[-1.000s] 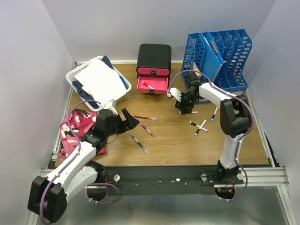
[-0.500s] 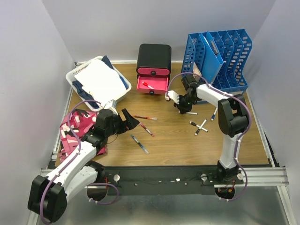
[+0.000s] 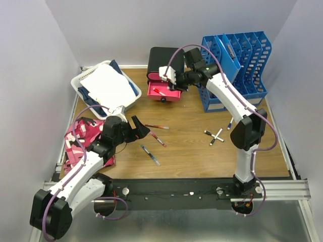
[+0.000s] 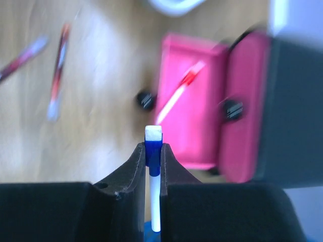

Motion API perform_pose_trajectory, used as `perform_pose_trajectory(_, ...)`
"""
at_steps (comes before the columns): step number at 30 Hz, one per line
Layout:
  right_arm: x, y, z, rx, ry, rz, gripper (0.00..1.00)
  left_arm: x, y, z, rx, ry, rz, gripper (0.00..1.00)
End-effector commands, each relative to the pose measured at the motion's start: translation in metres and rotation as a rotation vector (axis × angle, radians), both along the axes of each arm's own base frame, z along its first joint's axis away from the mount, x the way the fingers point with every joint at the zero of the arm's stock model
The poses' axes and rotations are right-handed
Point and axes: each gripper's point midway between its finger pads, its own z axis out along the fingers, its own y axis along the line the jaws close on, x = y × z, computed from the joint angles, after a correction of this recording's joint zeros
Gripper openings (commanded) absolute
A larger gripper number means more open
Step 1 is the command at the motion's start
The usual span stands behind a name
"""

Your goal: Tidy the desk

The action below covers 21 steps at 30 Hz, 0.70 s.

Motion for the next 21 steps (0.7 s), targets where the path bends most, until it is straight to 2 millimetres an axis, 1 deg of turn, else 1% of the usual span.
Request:
perform_pose_trajectory(1, 0.022, 0.048, 0.025, 0.121, -0.086, -0.035, 0.03, 0.004, 0.002, 0.013, 0.009, -0.041, 0.003, 0.98)
perform_pose_trajectory(3, 0.033, 0.058, 0.025, 0.142, -0.103, -0.086, 0.03, 0.003, 0.002, 0.014, 0.007, -0.046, -0.001, 0.98)
perform_pose_trajectory(4, 0.04, 0.062, 0.017, 0.144, -0.103, -0.109, 0.03, 0.003, 0.002, 0.015, 0.006, -0.047, -0.002, 0.98)
perform_pose_trajectory(5, 0.05, 0.066, 0.021, 0.166, -0.126, -0.147, 0.03, 0.003, 0.002, 0.014, 0.006, -0.045, -0.003, 0.98)
perform_pose_trajectory(7, 0.061, 0.069, 0.011, 0.172, -0.122, -0.188, 0.04, 0.003, 0.0, 0.017, 0.002, -0.052, -0.011, 0.98)
perform_pose_trajectory(8, 0.067, 0.071, 0.01, 0.184, -0.129, -0.223, 0.05, 0.002, 0.0, 0.018, 0.0, -0.057, -0.017, 0.97)
perform_pose_trajectory(10, 0.074, 0.07, 0.005, 0.186, -0.131, -0.251, 0.08, 0.001, -0.002, 0.02, -0.005, -0.064, -0.028, 0.97)
perform_pose_trajectory(13, 0.084, 0.068, -0.006, 0.182, -0.144, -0.299, 0.24, 0.002, -0.005, 0.022, -0.015, -0.072, -0.042, 0.98)
perform_pose_trajectory(14, 0.086, 0.066, -0.008, 0.178, -0.145, -0.318, 0.34, 0.001, -0.007, 0.022, -0.022, -0.07, -0.053, 0.98)
perform_pose_trajectory(16, 0.087, 0.064, -0.009, 0.174, -0.138, -0.339, 0.49, 0.001, -0.011, 0.025, -0.033, -0.073, -0.071, 0.97)
perform_pose_trajectory(17, 0.085, 0.063, -0.009, 0.174, -0.118, -0.356, 0.59, 0.001, -0.014, 0.026, -0.037, -0.072, -0.088, 0.96)
perform_pose_trajectory(18, 0.082, 0.06, -0.001, 0.183, -0.115, -0.362, 0.62, -0.001, -0.018, 0.027, -0.039, -0.076, -0.109, 0.95)
perform_pose_trajectory(19, 0.079, 0.059, 0.004, 0.187, -0.104, -0.368, 0.65, 0.0, -0.022, 0.031, -0.039, -0.084, -0.125, 0.94)
perform_pose_trajectory(20, 0.069, 0.057, 0.007, 0.196, -0.056, -0.369, 0.67, 0.0, -0.026, 0.028, -0.026, -0.075, -0.142, 0.94)
perform_pose_trajectory(21, 0.062, 0.05, 0.025, 0.222, -0.042, -0.371, 0.68, 0.001, -0.028, 0.029, -0.002, -0.09, -0.163, 0.94)
